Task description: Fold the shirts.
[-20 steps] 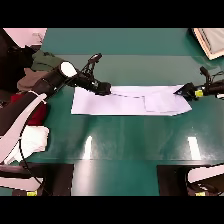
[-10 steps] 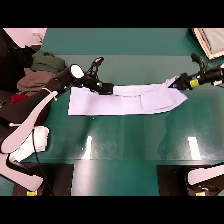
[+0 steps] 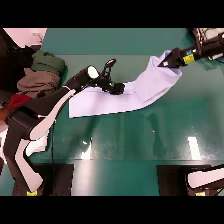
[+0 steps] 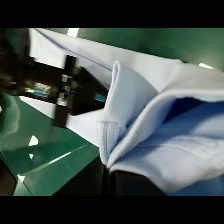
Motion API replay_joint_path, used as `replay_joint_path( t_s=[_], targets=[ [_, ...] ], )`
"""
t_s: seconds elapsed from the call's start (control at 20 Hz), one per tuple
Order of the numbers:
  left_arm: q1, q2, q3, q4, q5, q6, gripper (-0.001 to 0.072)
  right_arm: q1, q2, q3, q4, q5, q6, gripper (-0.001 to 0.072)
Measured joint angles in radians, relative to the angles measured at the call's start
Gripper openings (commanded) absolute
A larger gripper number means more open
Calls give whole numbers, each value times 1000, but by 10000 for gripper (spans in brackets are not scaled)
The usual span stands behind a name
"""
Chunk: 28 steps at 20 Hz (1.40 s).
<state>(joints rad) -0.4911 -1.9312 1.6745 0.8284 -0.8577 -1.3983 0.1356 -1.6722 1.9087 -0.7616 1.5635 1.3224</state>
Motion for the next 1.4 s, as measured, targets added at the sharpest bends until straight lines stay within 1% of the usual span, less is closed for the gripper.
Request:
replay_joint_path(
  t_s=[0.25,0.4,0.55,0.7,0.9,1.1,1.15,1.2,1.25,1.3,1.4],
  targets=[
    [-2,-27,16,5,2,-1,25,103,2,58,-16,-27,18,12],
    [21,-25,19,23,-42,-1,24,160,2,67,-53,-49,19,13],
    [61,17,22,71,-100,-4,24,220,2,71,-79,-83,20,12],
    [133,106,23,160,-146,-8,25,285,-9,72,-95,-135,21,13],
    [268,264,23,249,-211,-8,26,408,-53,73,-97,-249,20,14],
    [397,417,23,307,-267,-9,26,575,-137,73,-94,-433,-29,25],
    [428,450,23,318,-278,-9,27,620,-164,74,-94,-489,-42,209],
    [455,480,23,325,-286,-9,26,660,-190,83,-93,-537,-57,440],
    [476,501,23,328,-295,-9,26,698,-219,101,-91,-580,-77,620],
    [493,519,23,333,-306,-9,26,728,-242,119,-91,-610,-92,660],
    [522,548,23,338,-332,-8,27,759,-263,142,-96,-646,-111,659]
  ],
)
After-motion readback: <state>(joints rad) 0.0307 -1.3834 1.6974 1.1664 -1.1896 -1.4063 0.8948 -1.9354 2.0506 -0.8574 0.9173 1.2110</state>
